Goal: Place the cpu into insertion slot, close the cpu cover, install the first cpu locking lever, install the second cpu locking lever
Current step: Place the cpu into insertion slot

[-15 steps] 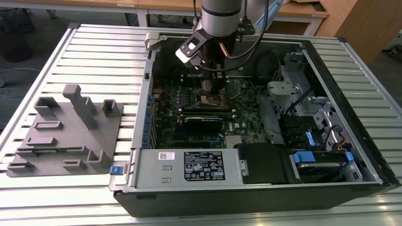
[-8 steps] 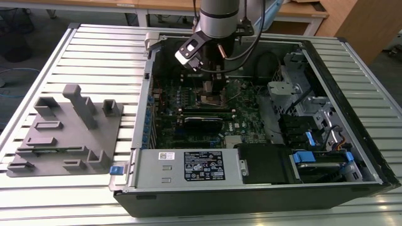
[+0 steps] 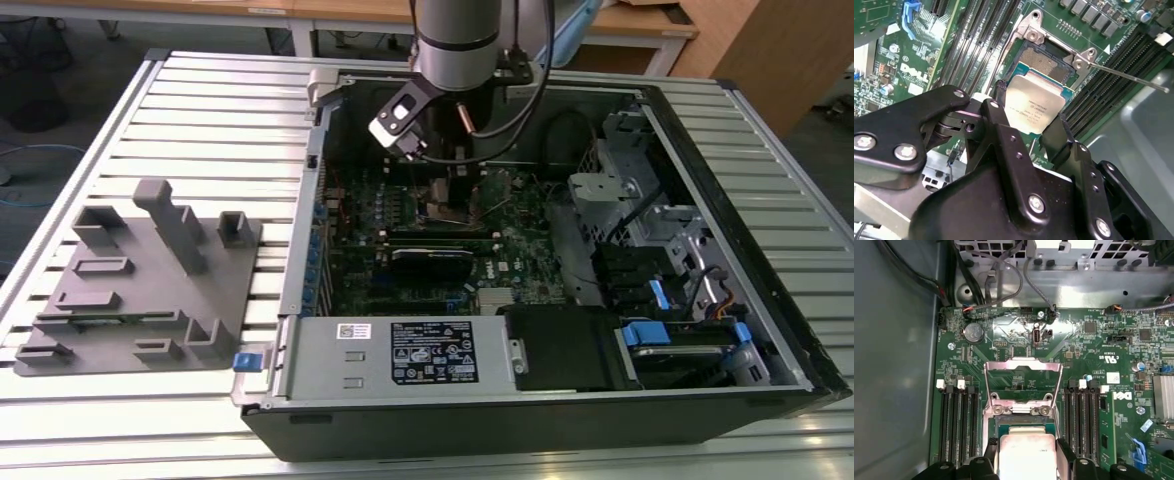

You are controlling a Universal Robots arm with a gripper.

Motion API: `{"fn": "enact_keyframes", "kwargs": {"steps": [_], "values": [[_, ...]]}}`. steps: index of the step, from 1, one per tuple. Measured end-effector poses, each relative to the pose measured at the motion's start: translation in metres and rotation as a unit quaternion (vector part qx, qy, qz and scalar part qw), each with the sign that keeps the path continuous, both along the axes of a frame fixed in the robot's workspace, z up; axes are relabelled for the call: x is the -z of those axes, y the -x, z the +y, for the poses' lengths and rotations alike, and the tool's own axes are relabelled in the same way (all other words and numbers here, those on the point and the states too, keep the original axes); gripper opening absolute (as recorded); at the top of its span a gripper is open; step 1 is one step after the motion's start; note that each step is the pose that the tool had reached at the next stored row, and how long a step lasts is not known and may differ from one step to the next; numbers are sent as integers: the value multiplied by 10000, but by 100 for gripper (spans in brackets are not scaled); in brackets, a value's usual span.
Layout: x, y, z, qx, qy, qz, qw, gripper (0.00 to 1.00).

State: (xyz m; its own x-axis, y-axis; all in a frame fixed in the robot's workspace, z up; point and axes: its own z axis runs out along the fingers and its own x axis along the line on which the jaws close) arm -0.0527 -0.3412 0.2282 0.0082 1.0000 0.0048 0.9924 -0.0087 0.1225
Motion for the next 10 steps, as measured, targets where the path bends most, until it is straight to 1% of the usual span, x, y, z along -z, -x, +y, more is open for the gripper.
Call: {"fn": "enact_keyframes", "kwargs": {"steps": [2,6,10], "values": [[37,4,0,0,1,-7,10000,54],[97,5,0,14,1,-9,10000,54],[101,6,-1,16,2,-8,10000,54]]}}
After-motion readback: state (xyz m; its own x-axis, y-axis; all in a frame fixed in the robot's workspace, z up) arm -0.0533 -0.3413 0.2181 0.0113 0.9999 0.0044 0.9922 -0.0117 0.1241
